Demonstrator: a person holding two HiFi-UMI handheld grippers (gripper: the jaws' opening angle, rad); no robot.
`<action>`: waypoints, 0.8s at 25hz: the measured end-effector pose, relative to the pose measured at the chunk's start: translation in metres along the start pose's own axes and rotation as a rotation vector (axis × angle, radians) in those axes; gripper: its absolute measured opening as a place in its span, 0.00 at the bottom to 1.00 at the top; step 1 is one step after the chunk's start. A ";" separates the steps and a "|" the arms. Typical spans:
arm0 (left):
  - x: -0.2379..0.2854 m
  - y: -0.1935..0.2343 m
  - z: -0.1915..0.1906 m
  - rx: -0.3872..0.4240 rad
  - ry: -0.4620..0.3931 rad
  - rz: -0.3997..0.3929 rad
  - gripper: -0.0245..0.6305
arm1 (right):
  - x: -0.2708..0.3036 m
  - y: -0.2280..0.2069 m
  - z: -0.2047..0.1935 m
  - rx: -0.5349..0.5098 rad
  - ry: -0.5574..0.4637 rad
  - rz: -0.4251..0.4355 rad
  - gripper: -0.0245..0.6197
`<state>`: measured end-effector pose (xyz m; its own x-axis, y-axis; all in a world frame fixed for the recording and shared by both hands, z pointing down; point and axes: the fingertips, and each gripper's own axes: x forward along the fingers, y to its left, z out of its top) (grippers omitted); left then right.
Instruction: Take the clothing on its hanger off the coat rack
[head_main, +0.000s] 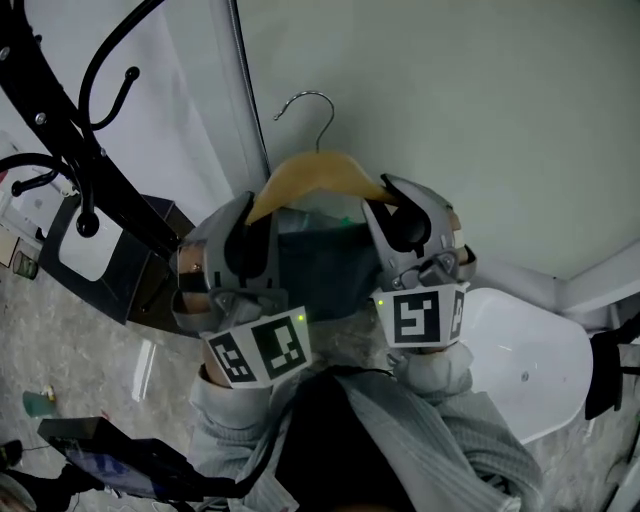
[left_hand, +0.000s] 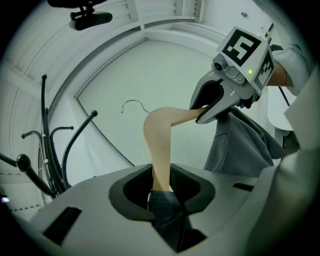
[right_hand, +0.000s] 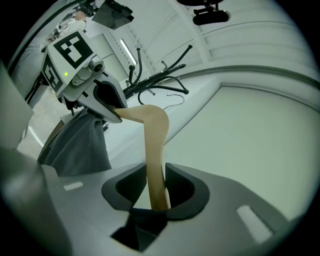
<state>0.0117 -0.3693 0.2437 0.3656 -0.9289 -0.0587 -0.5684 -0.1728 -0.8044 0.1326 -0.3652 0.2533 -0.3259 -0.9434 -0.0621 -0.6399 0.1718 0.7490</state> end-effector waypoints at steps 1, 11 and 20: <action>0.004 -0.004 0.002 -0.002 -0.006 -0.006 0.20 | -0.001 -0.002 -0.005 -0.004 0.009 -0.009 0.21; 0.034 -0.033 -0.003 -0.012 -0.012 -0.043 0.20 | 0.008 -0.004 -0.042 -0.009 0.070 -0.029 0.21; 0.036 -0.035 -0.003 0.004 0.000 -0.045 0.20 | 0.010 -0.001 -0.048 -0.002 0.088 -0.018 0.21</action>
<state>0.0427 -0.3974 0.2715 0.3907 -0.9202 -0.0223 -0.5485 -0.2133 -0.8085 0.1634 -0.3882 0.2839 -0.2518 -0.9676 -0.0167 -0.6436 0.1546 0.7496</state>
